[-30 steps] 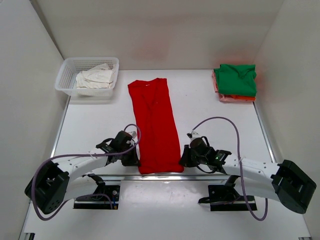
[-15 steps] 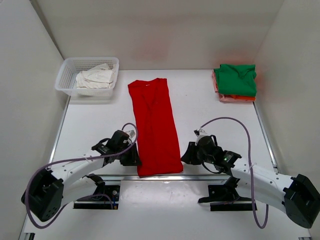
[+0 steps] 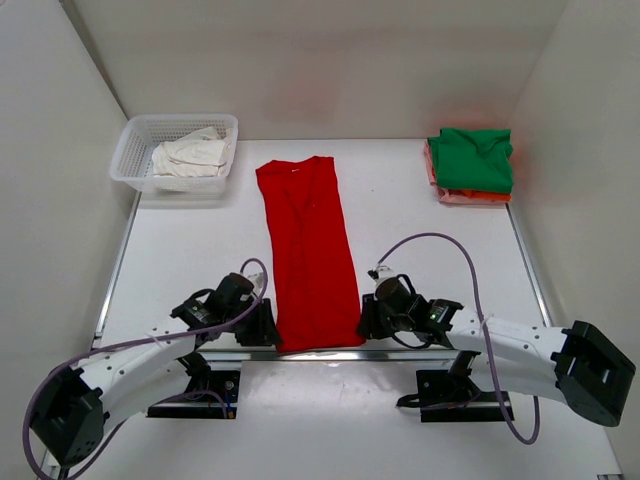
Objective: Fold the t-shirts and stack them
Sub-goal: Grab the bottom of the folded rectangular tshirt with both arms
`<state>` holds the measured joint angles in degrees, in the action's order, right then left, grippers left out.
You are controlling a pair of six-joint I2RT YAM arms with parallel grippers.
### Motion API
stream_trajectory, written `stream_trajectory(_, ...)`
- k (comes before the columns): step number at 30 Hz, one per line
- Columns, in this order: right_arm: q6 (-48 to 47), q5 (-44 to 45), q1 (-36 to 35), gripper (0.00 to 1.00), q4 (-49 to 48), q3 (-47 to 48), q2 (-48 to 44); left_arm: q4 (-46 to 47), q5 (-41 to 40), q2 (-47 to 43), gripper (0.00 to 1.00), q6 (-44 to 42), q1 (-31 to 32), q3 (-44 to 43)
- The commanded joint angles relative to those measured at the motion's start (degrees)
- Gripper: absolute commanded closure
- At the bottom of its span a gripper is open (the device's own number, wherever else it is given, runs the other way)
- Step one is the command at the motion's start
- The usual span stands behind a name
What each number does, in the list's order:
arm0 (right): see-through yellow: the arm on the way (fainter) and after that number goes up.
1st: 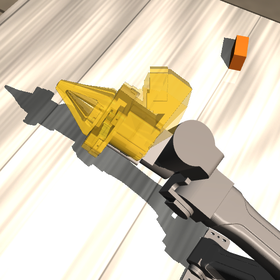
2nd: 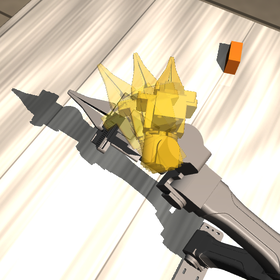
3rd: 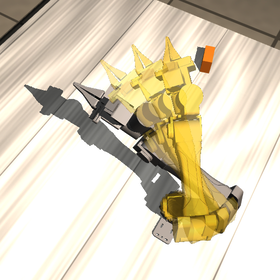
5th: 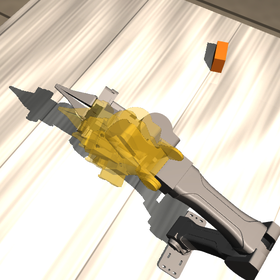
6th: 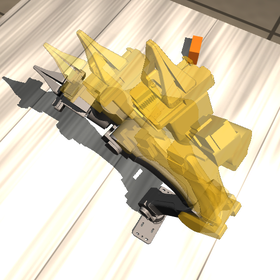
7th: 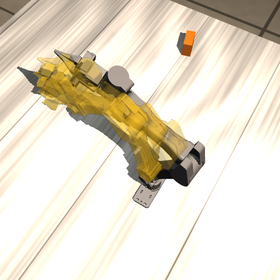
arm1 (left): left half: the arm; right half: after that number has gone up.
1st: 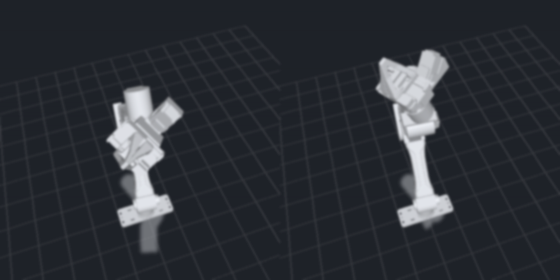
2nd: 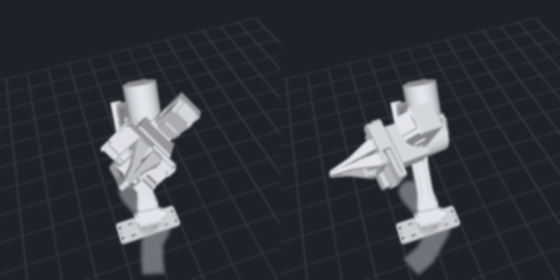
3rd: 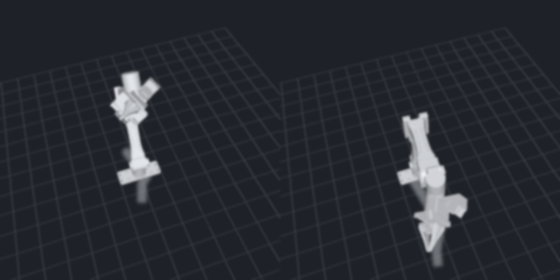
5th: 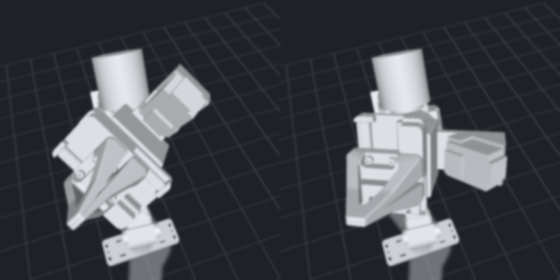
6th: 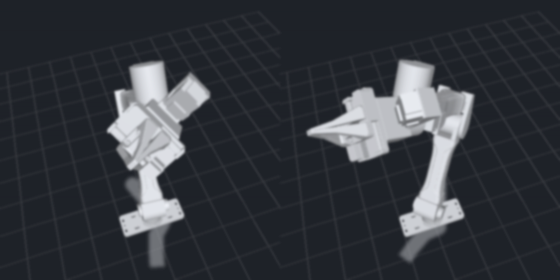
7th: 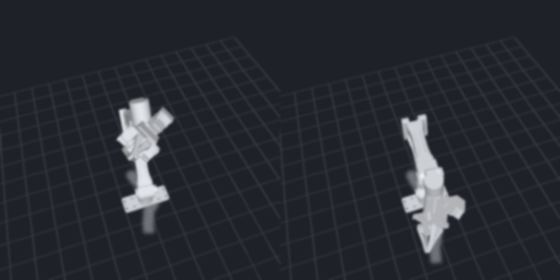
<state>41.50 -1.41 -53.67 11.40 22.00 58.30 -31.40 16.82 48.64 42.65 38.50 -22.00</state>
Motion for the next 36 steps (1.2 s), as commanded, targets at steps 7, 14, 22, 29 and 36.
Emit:
stream_trajectory(7,-0.5,3.4,-3.5,0.77,1.6,3.9,4.6,2.1,-0.3,2.0,0.50,3.2,3.2,3.9)
stream_trajectory(14,0.3,6.8,-2.5,0.75,5.4,2.0,-1.0,7.6,-2.8,5.4,0.49,7.7,8.8,3.8)
stream_trajectory(22,0.8,4.0,-2.7,0.71,2.9,0.2,0.3,9.0,-7.0,7.0,0.48,9.2,9.0,2.4)
stream_trajectory(29,1.3,2.6,-2.9,0.75,0.3,-0.3,2.0,10.0,-10.8,5.2,0.50,12.1,8.3,2.5)
stream_trajectory(36,1.0,1.9,-4.2,1.00,0.4,-1.5,1.3,11.0,-11.5,5.3,1.00,13.6,8.6,1.5)
